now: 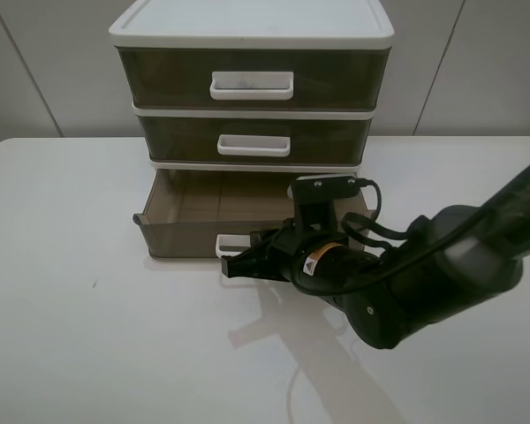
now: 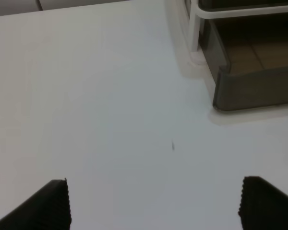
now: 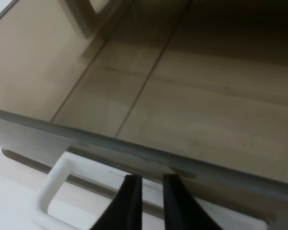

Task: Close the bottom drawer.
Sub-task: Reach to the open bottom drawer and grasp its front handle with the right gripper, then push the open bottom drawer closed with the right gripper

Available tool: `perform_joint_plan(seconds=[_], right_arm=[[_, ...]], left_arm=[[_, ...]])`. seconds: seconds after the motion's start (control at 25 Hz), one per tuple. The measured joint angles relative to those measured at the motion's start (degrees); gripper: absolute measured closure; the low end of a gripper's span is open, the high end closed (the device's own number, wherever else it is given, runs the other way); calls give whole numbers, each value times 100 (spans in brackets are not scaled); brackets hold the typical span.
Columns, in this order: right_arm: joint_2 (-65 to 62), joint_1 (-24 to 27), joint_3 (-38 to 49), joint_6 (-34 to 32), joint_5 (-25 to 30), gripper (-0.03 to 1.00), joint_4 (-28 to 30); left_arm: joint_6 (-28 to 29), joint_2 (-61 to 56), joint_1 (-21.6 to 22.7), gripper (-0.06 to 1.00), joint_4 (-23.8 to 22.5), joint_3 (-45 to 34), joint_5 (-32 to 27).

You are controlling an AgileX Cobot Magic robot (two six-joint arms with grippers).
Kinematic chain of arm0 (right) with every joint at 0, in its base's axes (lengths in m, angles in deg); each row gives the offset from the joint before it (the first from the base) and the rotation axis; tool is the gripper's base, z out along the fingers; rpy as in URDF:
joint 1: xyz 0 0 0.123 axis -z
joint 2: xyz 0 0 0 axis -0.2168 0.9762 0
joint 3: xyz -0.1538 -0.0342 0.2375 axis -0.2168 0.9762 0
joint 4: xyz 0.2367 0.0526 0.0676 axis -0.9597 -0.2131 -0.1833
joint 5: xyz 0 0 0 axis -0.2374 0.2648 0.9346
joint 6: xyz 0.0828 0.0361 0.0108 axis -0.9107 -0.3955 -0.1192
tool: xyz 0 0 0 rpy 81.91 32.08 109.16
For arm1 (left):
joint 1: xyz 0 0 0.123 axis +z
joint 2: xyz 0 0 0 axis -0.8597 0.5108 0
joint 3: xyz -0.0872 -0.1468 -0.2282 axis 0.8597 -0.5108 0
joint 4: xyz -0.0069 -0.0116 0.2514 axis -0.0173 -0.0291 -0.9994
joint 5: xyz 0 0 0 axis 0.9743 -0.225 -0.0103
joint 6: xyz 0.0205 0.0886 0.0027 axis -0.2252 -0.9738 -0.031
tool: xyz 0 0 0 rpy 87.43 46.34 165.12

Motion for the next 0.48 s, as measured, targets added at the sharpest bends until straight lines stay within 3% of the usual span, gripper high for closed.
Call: perform_joint_plan(seconds=[0.48], right_arm=[[133, 0, -173, 0, -409, 95, -452]], left_arm=[[0, 0, 0, 23, 0, 0, 0]])
